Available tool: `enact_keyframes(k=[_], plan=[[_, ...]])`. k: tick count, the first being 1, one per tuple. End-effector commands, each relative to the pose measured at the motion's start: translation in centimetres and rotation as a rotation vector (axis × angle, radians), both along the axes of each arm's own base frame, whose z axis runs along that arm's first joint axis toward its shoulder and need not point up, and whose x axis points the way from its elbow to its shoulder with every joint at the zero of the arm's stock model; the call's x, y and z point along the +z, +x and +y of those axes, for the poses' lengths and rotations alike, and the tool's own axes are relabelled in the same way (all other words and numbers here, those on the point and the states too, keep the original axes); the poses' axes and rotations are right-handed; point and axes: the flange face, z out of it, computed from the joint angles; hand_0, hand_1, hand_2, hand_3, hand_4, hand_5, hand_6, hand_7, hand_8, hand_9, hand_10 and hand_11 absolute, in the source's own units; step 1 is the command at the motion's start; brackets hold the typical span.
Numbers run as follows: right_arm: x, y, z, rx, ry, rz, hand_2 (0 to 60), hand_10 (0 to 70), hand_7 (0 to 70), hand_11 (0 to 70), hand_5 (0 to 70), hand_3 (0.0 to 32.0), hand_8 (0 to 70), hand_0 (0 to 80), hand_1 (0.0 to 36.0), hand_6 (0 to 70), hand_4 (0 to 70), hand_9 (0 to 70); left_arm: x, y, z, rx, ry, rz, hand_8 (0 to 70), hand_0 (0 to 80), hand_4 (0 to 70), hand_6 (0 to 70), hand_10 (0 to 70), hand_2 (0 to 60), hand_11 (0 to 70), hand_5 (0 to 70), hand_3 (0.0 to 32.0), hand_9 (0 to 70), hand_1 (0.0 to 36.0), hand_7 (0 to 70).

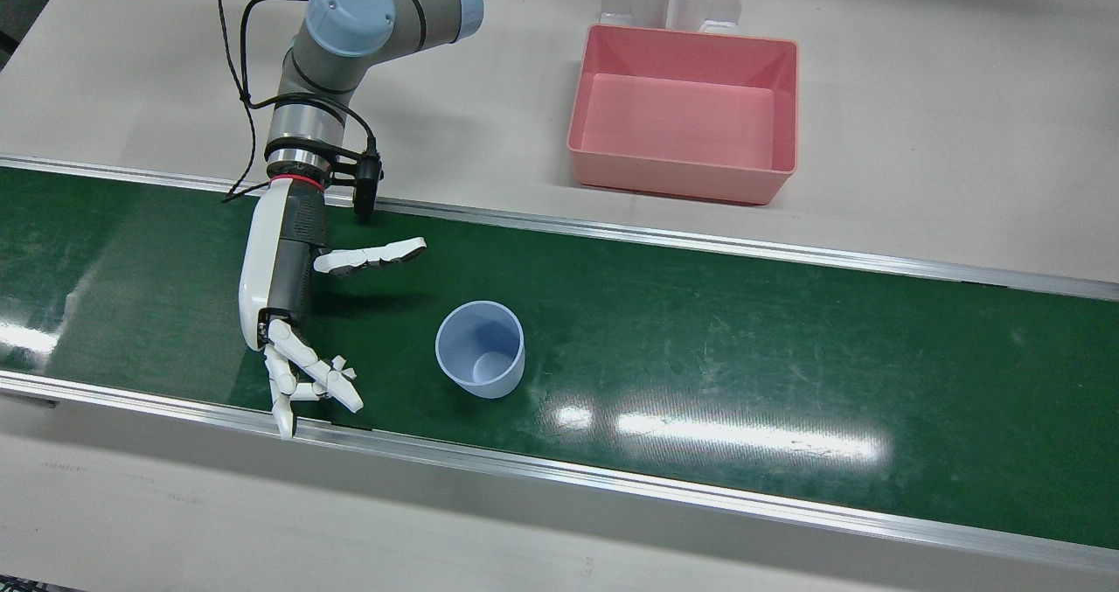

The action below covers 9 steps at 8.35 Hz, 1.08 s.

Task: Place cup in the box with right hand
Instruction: 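Open the right hand beside the cup and close fingers around it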

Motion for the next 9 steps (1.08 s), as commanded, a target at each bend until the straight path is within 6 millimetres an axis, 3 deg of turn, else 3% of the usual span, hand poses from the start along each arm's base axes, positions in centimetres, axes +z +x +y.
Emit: enact_keyframes(k=[1, 9], plan=[[0.80, -0.60, -0.53, 0.007, -0.016, 0.019, 0.0, 8.2, 70.0, 12.0, 4.0, 0.0, 30.7, 44.5, 0.4, 28.7, 24.5, 54.8, -0.05, 0.00, 0.00, 0.000, 0.001, 0.000, 0.0, 0.0, 0.0, 0.0, 0.0, 0.0, 0.0, 0.0, 0.0, 0.0, 0.0, 0.0], [0.57, -0.69, -1.12, 0.017, -0.017, 0.029, 0.0, 9.1, 70.0, 13.1, 3.8, 0.0, 31.3, 45.8, 0.0, 29.6, 32.3, 55.3, 0.02, 0.00, 0.00, 0.000, 0.000, 0.000, 0.0, 0.0, 0.0, 0.0, 0.0, 0.0, 0.0, 0.0, 0.0, 0.0, 0.0, 0.0]])
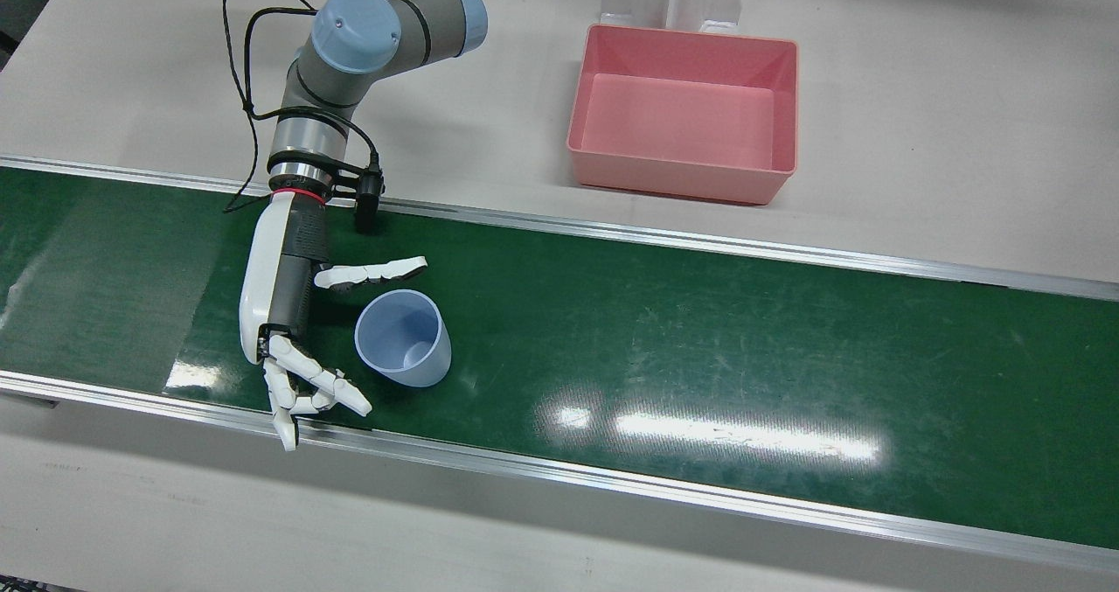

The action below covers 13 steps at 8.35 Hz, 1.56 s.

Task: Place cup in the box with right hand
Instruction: 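Open the right hand beside the cup and close fingers around it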

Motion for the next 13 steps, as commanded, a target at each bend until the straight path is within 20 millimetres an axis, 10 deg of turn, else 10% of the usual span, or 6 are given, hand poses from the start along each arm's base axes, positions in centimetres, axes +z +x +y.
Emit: enact_keyframes(k=[1, 6, 8, 9, 10, 13], plan=[[0.3, 0.0, -0.2, 0.004, -0.005, 0.012, 0.0, 9.3, 70.0, 13.3, 3.8, 0.0, 31.4, 45.9, 0.0, 29.7, 33.3, 55.4, 0.0, 0.0, 0.0, 0.000, 0.000, 0.000, 0.0, 0.0, 0.0, 0.0, 0.0, 0.0, 0.0, 0.0, 0.0, 0.0, 0.0, 0.0], [0.5, 0.3, -0.4, 0.012, -0.009, 0.015, 0.0, 9.4, 70.0, 13.5, 3.7, 0.0, 31.5, 45.9, 0.0, 29.7, 35.6, 55.6, 0.0, 0.0, 0.0, -0.001, 0.000, 0.000, 0.0, 0.0, 0.0, 0.0, 0.0, 0.0, 0.0, 0.0, 0.0, 0.0, 0.0, 0.0], [0.5, 0.4, -0.4, 0.012, -0.009, 0.021, 0.0, 10.4, 70.0, 14.7, 3.5, 0.0, 33.2, 46.0, 0.8, 31.4, 50.8, 57.1, 0.0, 0.0, 0.0, 0.000, 0.000, 0.000, 0.0, 0.0, 0.0, 0.0, 0.0, 0.0, 0.0, 0.0, 0.0, 0.0, 0.0, 0.0], [0.5, 0.5, -0.4, 0.015, -0.008, 0.033, 17.2, 12.7, 70.0, 18.1, 4.3, 0.0, 35.6, 46.0, 10.1, 32.1, 52.8, 59.7, 0.0, 0.0, 0.0, 0.000, 0.000, 0.000, 0.0, 0.0, 0.0, 0.0, 0.0, 0.0, 0.0, 0.0, 0.0, 0.0, 0.0, 0.0], [0.5, 0.5, -0.4, 0.015, -0.008, 0.034, 21.2, 21.0, 70.0, 30.9, 8.5, 0.0, 43.6, 53.7, 19.9, 35.3, 57.6, 68.8, 0.0, 0.1, 0.0, 0.002, 0.000, 0.000, 0.0, 0.0, 0.0, 0.0, 0.0, 0.0, 0.0, 0.0, 0.0, 0.0, 0.0, 0.0], [-0.6, 2.6, 0.0, 0.031, 0.016, 0.006, 19.3, 29.3, 70.0, 42.9, 10.8, 0.0, 50.5, 51.7, 18.7, 37.4, 33.6, 70.0, 0.0, 0.0, 0.0, 0.000, 0.000, 0.000, 0.0, 0.0, 0.0, 0.0, 0.0, 0.0, 0.0, 0.0, 0.0, 0.0, 0.0, 0.0]])
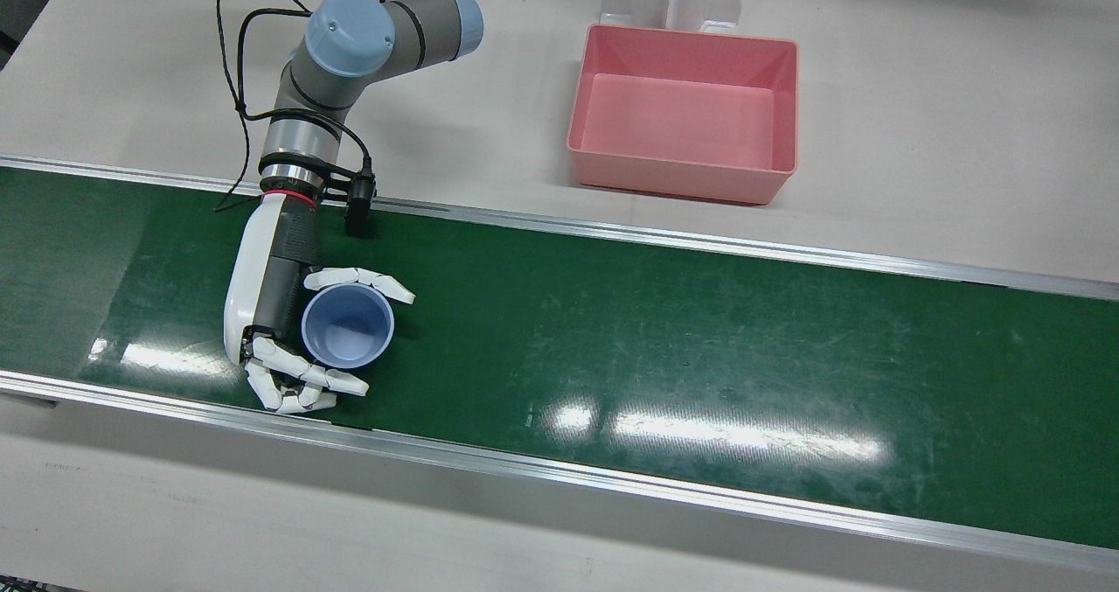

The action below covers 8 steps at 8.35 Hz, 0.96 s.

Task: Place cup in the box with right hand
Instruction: 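Lift the cup off the belt and carry it toward the pink tray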

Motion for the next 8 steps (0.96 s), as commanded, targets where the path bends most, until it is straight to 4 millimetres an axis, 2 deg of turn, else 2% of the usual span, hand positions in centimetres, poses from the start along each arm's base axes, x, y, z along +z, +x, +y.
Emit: enact_keyframes(k=[1, 2, 3, 4, 5, 6, 7, 8], plan=[[-3.0, 4.1, 1.9, 0.021, 0.068, -0.054, 19.9, 28.6, 70.0, 42.1, 10.9, 0.0, 49.8, 51.7, 19.0, 37.2, 30.6, 70.0, 0.1, 0.0, 0.0, -0.002, -0.001, 0.000, 0.0, 0.0, 0.0, 0.0, 0.0, 0.0, 0.0, 0.0, 0.0, 0.0, 0.0, 0.0], [-5.7, 6.6, 3.8, 0.033, 0.131, -0.057, 19.9, 27.1, 70.0, 40.3, 10.8, 0.0, 48.4, 51.8, 19.5, 35.9, 28.6, 70.0, 0.0, 0.0, 0.0, 0.000, 0.000, 0.000, 0.0, 0.0, 0.0, 0.0, 0.0, 0.0, 0.0, 0.0, 0.0, 0.0, 0.0, 0.0], [-9.5, 8.9, 6.1, 0.044, 0.215, -0.051, 22.3, 26.2, 70.0, 38.9, 10.5, 0.0, 48.2, 51.6, 19.7, 36.1, 31.4, 70.0, 0.1, 0.1, 0.1, 0.001, -0.001, 0.000, 0.0, 0.0, 0.0, 0.0, 0.0, 0.0, 0.0, 0.0, 0.0, 0.0, 0.0, 0.0], [-12.5, 8.7, 8.4, -0.001, 0.292, -0.030, 24.1, 26.4, 70.0, 39.1, 10.2, 0.0, 48.2, 51.2, 19.4, 36.6, 34.0, 70.0, 0.1, 0.0, 0.1, 0.000, -0.001, 0.000, 0.0, 0.0, 0.0, 0.0, 0.0, 0.0, 0.0, 0.0, 0.0, 0.0, 0.0, 0.0], [-15.5, 7.8, 11.8, -0.056, 0.367, -0.034, 25.7, 28.1, 70.0, 41.1, 9.9, 0.0, 48.6, 49.9, 18.2, 36.8, 37.1, 70.0, 0.0, 0.0, 0.0, 0.000, 0.000, 0.000, 0.0, 0.0, 0.0, 0.0, 0.0, 0.0, 0.0, 0.0, 0.0, 0.0, 0.0, 0.0], [-16.5, 6.1, 14.1, -0.108, 0.394, -0.042, 26.2, 28.7, 70.0, 41.9, 9.9, 0.0, 48.9, 49.7, 17.9, 36.9, 37.0, 70.0, 0.1, 0.0, 0.0, 0.000, 0.000, 0.000, 0.0, 0.0, 0.0, 0.0, 0.0, 0.0, 0.0, 0.0, 0.0, 0.0, 0.0, 0.0], [-16.6, 3.2, 16.1, -0.194, 0.408, -0.039, 25.7, 29.6, 70.0, 42.9, 9.8, 0.0, 49.2, 49.1, 17.2, 37.0, 36.8, 70.0, 0.1, 0.0, 0.0, 0.000, 0.000, 0.000, 0.0, 0.0, 0.0, 0.0, 0.0, 0.0, 0.0, 0.0, 0.0, 0.0, 0.0, 0.0], [-17.2, 1.0, 18.4, -0.257, 0.435, -0.021, 21.4, 31.3, 70.0, 45.1, 9.7, 0.0, 50.2, 48.2, 14.5, 37.2, 36.2, 70.0, 0.1, 0.0, 0.0, 0.000, 0.000, 0.000, 0.0, 0.0, 0.0, 0.0, 0.0, 0.0, 0.0, 0.0, 0.0, 0.0, 0.0, 0.0]])
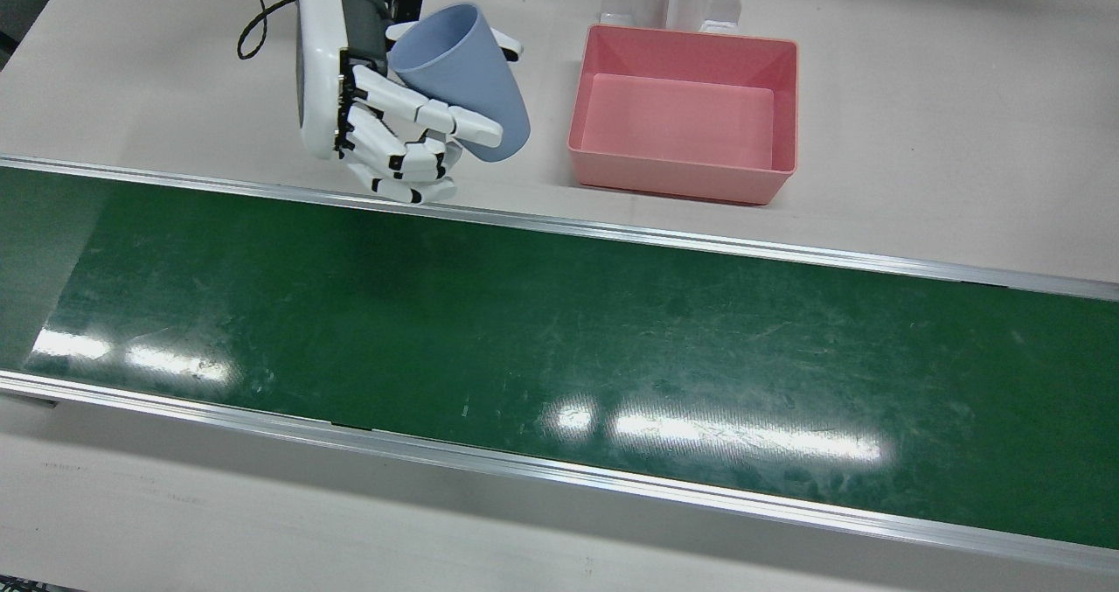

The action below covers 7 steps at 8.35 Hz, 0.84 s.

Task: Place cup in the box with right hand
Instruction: 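Lift the cup off the belt and carry it toward the pink tray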

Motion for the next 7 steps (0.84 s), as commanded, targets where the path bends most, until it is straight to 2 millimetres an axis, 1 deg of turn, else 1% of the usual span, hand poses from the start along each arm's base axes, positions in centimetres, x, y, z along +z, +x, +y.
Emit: enact_keyframes(k=[1, 2, 3, 4, 5, 6, 7], plan=[[-2.4, -6.8, 8.3, -0.185, 0.105, 0.070, 4.3, 33.0, 70.0, 47.1, 9.7, 0.0, 51.3, 48.8, 8.8, 37.4, 38.2, 70.0, 0.0, 0.0, 0.0, -0.002, 0.000, 0.000, 0.0, 0.0, 0.0, 0.0, 0.0, 0.0, 0.0, 0.0, 0.0, 0.0, 0.0, 0.0], [-2.7, -9.1, 11.1, -0.227, 0.131, 0.110, 0.0, 32.9, 70.0, 47.2, 10.0, 0.0, 51.8, 50.3, 5.5, 37.6, 37.6, 70.0, -0.1, 0.0, 0.0, -0.002, 0.000, 0.000, 0.0, 0.0, 0.0, 0.0, 0.0, 0.0, 0.0, 0.0, 0.0, 0.0, 0.0, 0.0], [-2.3, -11.7, 13.8, -0.283, 0.144, 0.149, 0.0, 32.7, 70.0, 46.9, 10.1, 0.0, 51.8, 50.7, 4.4, 37.5, 37.0, 70.0, 0.0, 0.0, 0.0, 0.000, -0.001, 0.000, 0.0, 0.0, 0.0, 0.0, 0.0, 0.0, 0.0, 0.0, 0.0, 0.0, 0.0, 0.0], [-0.8, -13.9, 16.3, -0.326, 0.150, 0.218, 0.0, 33.1, 70.0, 47.5, 10.2, 0.0, 52.1, 50.8, 3.1, 37.6, 36.9, 70.0, -0.1, 0.0, 0.0, 0.000, 0.000, 0.000, 0.0, 0.0, 0.0, 0.0, 0.0, 0.0, 0.0, 0.0, 0.0, 0.0, 0.0, 0.0], [1.5, -17.8, 17.1, -0.354, 0.144, 0.260, 0.0, 34.0, 70.0, 48.6, 10.3, 0.0, 52.7, 50.7, 2.2, 37.6, 35.0, 70.0, -0.1, 0.0, 0.0, 0.000, 0.002, 0.000, 0.0, 0.0, 0.0, 0.0, 0.0, 0.0, 0.0, 0.0, 0.0, 0.0, 0.0, 0.0], [4.2, -21.7, 16.8, -0.361, 0.144, 0.254, 0.0, 34.9, 70.0, 49.8, 10.5, 0.0, 53.2, 50.6, 0.7, 37.2, 32.4, 70.0, -0.1, 0.0, 0.0, 0.000, 0.000, 0.000, 0.0, 0.0, 0.0, 0.0, 0.0, 0.0, 0.0, 0.0, 0.0, 0.0, 0.0, 0.0], [6.0, -24.2, 16.6, -0.359, 0.144, 0.244, 0.0, 35.6, 70.0, 50.7, 10.6, 0.0, 53.7, 50.0, 0.2, 36.4, 28.0, 70.0, -0.1, 0.1, 0.0, 0.001, 0.000, 0.000, 0.0, 0.0, 0.0, 0.0, 0.0, 0.0, 0.0, 0.0, 0.0, 0.0, 0.0, 0.0]])
